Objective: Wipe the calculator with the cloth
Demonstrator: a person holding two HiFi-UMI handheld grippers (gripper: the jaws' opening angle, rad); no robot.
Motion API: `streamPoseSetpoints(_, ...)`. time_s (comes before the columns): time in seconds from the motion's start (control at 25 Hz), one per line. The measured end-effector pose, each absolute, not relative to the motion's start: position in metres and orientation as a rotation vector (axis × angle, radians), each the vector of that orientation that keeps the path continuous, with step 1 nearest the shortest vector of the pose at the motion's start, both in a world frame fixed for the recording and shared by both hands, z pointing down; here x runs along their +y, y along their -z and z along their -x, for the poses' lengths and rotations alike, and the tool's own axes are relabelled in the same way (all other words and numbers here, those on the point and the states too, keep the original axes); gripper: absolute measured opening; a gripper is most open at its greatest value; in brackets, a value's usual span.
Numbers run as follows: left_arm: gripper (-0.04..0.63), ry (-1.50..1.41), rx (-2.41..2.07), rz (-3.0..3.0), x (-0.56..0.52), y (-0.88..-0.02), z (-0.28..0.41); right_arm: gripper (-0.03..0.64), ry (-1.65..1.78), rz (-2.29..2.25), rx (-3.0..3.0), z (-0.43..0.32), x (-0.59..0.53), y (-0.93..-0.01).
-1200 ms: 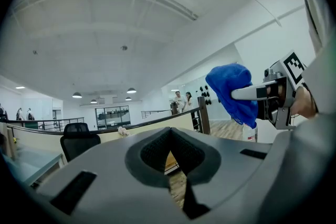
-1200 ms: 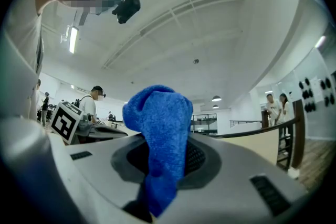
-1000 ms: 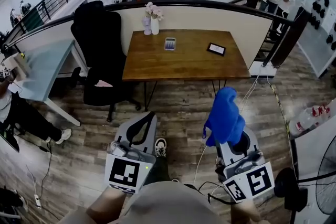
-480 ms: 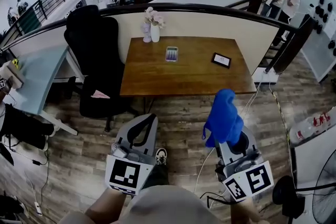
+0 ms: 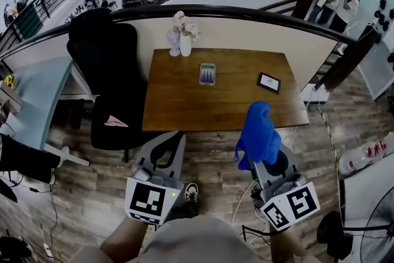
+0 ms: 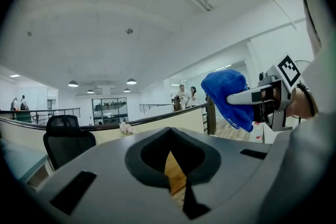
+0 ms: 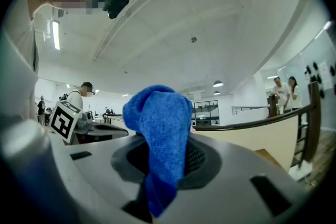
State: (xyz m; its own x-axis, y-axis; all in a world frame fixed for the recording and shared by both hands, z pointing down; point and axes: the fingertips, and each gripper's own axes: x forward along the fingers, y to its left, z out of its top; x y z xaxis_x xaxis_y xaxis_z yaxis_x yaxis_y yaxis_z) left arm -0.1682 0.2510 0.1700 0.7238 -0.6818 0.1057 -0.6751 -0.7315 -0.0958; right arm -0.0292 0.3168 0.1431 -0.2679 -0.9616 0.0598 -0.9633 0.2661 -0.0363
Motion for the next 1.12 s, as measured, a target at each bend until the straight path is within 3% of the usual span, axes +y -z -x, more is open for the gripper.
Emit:
streamPoseSetpoints(0.56, 0.002, 0.204, 1.093, 2.921, 0.151, -0.187, 0.158, 0.100, -0.154, -1.900, -2.435, 0.022, 0.217, -0.161)
streamPoseSetpoints(1.12, 0.002, 0.270, 1.103, 2.884, 0.055, -0.193, 0.070, 0.100, -0.192, -1.832, -2.494, -0.060, 0.110, -0.169)
